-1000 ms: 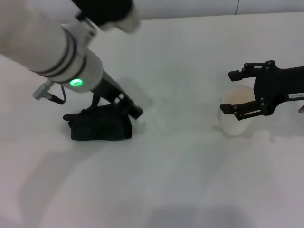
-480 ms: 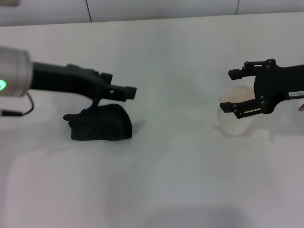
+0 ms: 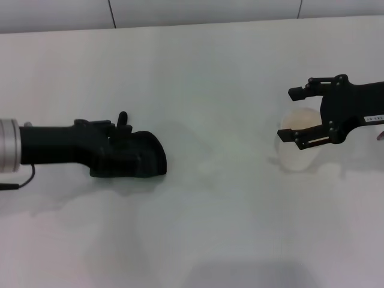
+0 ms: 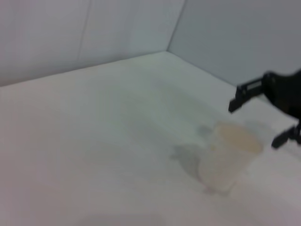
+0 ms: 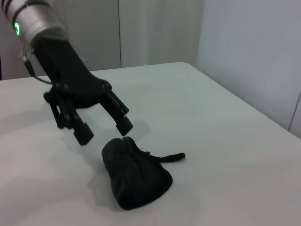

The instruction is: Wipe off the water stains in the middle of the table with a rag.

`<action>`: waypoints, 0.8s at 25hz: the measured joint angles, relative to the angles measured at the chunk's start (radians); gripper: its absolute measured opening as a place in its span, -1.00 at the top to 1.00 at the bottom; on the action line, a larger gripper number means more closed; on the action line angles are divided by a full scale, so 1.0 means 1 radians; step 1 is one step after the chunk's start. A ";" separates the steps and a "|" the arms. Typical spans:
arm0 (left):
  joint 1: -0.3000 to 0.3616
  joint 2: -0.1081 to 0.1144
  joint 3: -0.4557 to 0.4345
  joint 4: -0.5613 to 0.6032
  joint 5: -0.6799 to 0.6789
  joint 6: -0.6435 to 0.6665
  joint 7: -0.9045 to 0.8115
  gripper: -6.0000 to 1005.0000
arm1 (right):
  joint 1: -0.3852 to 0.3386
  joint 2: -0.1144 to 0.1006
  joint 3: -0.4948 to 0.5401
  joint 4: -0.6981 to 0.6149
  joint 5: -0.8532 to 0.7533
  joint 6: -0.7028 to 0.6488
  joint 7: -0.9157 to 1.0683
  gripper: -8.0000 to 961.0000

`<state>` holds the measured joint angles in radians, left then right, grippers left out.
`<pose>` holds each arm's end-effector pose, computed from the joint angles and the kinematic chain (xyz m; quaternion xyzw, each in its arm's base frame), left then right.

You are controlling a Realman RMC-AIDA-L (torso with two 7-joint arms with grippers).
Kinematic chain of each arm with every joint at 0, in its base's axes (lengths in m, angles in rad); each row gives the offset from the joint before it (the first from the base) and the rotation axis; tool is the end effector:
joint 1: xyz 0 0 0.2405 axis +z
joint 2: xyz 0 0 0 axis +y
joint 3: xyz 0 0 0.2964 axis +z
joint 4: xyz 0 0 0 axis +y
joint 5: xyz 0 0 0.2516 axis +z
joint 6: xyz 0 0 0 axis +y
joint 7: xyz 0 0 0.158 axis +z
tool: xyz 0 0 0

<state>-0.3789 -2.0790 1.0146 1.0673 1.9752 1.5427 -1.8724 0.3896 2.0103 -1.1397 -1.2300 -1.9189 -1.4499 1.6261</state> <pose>-0.2863 0.3741 -0.0085 -0.9367 -0.2978 -0.1543 0.1004 0.2471 0.4010 0.0229 -0.9768 0.0768 0.1060 0.1696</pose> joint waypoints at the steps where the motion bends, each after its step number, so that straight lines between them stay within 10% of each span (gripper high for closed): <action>1: 0.001 -0.002 0.002 -0.032 -0.001 -0.018 0.065 -0.74 | 0.000 0.000 0.000 0.001 0.000 0.000 0.000 -0.81; 11: 0.010 -0.002 0.000 -0.287 -0.199 -0.109 0.525 -0.74 | -0.006 0.002 0.000 0.003 0.007 0.004 -0.001 -0.81; 20: 0.002 0.001 -0.001 -0.346 -0.201 -0.122 0.556 -0.74 | -0.052 0.001 -0.008 0.025 0.035 0.010 -0.083 -0.81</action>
<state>-0.3773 -2.0779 1.0135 0.7210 1.7740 1.4210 -1.3160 0.3377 2.0112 -1.1479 -1.2046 -1.8842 -1.4401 1.5433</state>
